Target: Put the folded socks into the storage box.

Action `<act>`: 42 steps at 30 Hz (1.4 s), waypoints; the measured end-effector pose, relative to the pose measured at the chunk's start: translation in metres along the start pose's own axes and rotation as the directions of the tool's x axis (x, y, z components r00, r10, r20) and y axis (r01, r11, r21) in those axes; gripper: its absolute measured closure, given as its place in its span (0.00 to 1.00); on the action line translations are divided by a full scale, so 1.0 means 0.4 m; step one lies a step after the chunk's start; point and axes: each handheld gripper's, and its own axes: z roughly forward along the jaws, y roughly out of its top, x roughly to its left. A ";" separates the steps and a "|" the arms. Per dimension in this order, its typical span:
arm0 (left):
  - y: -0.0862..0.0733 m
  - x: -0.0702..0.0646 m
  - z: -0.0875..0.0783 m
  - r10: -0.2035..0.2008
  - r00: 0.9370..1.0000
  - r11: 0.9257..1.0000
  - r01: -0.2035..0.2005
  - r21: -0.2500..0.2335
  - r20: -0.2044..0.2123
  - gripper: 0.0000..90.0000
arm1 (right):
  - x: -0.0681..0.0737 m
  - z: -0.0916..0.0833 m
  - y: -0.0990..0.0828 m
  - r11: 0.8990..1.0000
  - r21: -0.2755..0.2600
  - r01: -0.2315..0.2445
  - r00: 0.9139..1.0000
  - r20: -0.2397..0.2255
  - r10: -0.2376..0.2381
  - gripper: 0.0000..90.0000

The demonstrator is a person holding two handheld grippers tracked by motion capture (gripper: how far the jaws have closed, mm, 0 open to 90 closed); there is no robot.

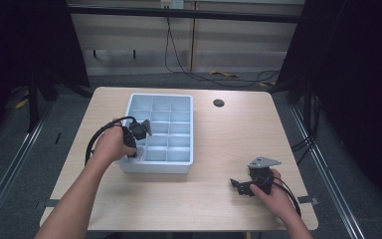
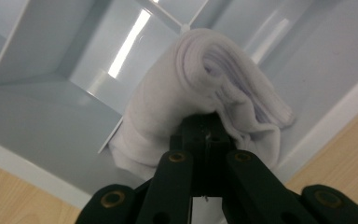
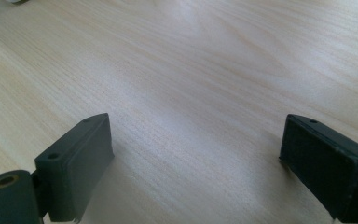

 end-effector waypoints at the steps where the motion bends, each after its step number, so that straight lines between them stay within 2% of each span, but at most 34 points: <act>1: 0.000 0.000 0.000 0.000 1.000 1.000 0.000 0.000 0.000 1.00 | 0.000 0.000 0.000 1.000 0.000 0.000 1.000 0.000 0.000 0.09; 5: -0.009 0.006 0.005 -0.006 1.000 1.000 0.006 -0.020 0.015 1.00 | 0.000 0.000 0.000 1.000 0.000 0.000 1.000 0.000 0.000 0.09; 12: -0.015 0.005 0.013 -0.014 1.000 0.999 0.014 -0.032 0.013 1.00 | 0.000 0.000 0.000 1.000 0.000 0.001 1.000 0.000 -0.001 0.09; 15: -0.020 0.010 0.019 -0.015 0.999 0.999 0.017 -0.043 0.029 1.00 | 0.000 0.000 0.000 1.000 0.000 0.000 1.000 0.000 0.000 0.09; 17: -0.023 0.010 0.019 -0.029 0.999 0.998 0.030 -0.051 0.034 1.00 | 0.000 0.000 0.000 1.000 0.000 0.000 1.000 0.000 0.000 0.09; 22: -0.026 0.012 0.013 -0.029 0.999 0.998 0.031 -0.053 0.040 1.00 | 0.000 0.000 0.000 1.000 0.001 0.000 1.000 -0.001 0.000 0.09; 26: -0.028 0.016 -0.011 -0.030 0.999 0.998 0.032 -0.057 0.039 1.00 | 0.000 0.000 0.000 1.000 0.000 0.000 1.000 0.000 0.000 0.09; 27: -0.031 0.016 -0.032 -0.033 0.999 0.997 0.035 -0.062 0.035 1.00 | 0.000 0.000 0.000 1.000 0.000 0.000 1.000 -0.001 0.000 0.09; 28: -0.031 0.016 -0.032 -0.033 0.999 0.997 0.035 -0.062 0.035 1.00 | 0.000 0.000 0.000 1.000 0.000 0.001 1.000 0.000 -0.001 0.09; 30: -0.035 0.020 -0.059 -0.032 0.999 0.997 0.034 -0.071 0.029 1.00 | 0.000 0.000 0.000 1.000 0.000 0.001 1.000 -0.001 -0.001 0.09; 31: -0.038 0.021 -0.084 -0.039 0.999 0.995 0.041 -0.094 0.024 1.00 | 0.000 0.000 0.000 1.000 0.000 0.002 1.000 -0.001 -0.002 0.09; 32: -0.038 0.021 -0.084 -0.039 0.999 0.995 0.041 -0.094 0.024 1.00 | 0.000 0.000 0.000 1.000 0.000 0.002 1.000 -0.001 -0.002 0.09; 35: -0.038 0.022 -0.119 -0.043 0.999 0.992 0.045 -0.118 0.026 1.00 | 0.000 0.000 0.000 1.000 0.000 0.002 1.000 -0.001 -0.002 0.09; 40: -0.027 0.024 -0.133 -0.029 0.999 0.992 0.031 -0.119 0.021 1.00 | 0.000 0.001 0.000 1.000 -0.001 0.000 1.000 -0.001 0.000 0.09; 42: -0.019 0.023 -0.135 -0.037 0.999 0.992 0.039 -0.124 0.026 1.00 | 0.000 0.001 0.000 1.000 -0.001 0.000 1.000 -0.001 0.000 0.09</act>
